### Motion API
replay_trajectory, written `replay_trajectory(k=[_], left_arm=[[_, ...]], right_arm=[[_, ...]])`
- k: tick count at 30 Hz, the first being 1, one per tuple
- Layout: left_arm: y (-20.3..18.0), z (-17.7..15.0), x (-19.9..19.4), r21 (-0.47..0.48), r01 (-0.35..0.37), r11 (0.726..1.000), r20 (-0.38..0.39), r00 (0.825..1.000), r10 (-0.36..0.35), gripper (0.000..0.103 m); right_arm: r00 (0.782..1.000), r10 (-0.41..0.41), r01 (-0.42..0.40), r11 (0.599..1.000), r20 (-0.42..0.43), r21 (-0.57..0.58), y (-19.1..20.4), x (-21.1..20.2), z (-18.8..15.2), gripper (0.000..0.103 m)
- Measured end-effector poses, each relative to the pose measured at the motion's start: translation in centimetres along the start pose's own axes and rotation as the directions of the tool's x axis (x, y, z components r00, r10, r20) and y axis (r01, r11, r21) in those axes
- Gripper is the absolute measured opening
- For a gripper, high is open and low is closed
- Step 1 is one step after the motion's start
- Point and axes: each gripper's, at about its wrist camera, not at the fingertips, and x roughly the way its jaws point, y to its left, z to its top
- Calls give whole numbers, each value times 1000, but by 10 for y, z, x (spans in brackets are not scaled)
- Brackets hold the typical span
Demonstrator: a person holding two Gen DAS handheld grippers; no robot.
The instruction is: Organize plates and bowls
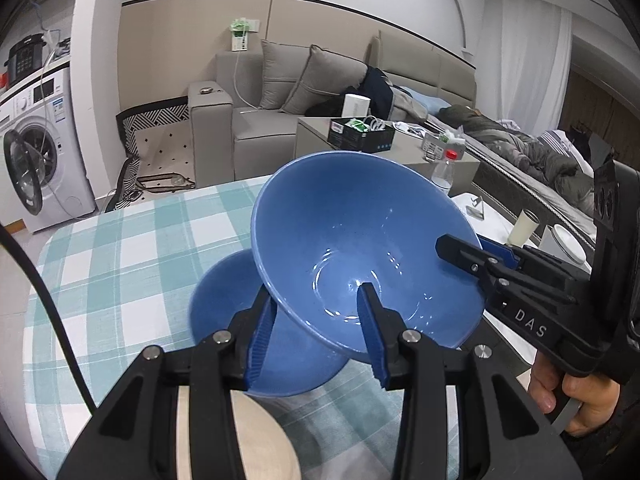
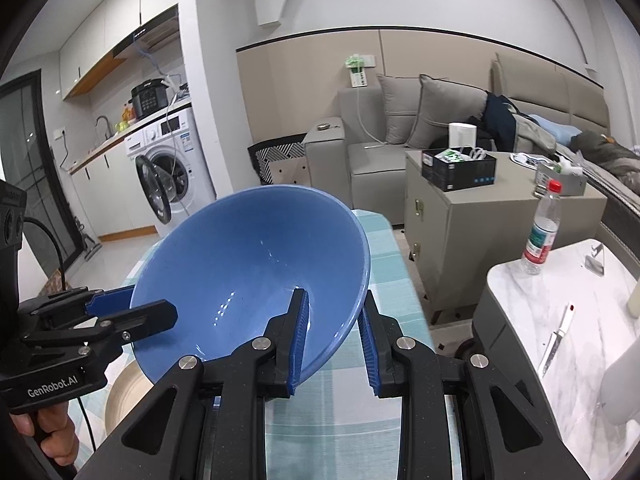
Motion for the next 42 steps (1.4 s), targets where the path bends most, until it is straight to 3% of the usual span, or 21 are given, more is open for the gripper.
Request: replay_trajectory(k=[13, 26, 42], left_arm=[[45, -15, 4, -84, -41, 996, -21, 999, 39, 40], [66, -31, 24, -122, -52, 991, -79, 996, 42, 40], [64, -38, 51, -84, -115, 990, -121, 987, 105, 40]], right_arm=[[997, 23, -29, 997, -75, -74, 46, 44, -8, 26], [990, 23, -35, 995, -137, -89, 53, 73, -23, 27], [984, -43, 22, 992, -171, -128, 56, 97, -37, 27]])
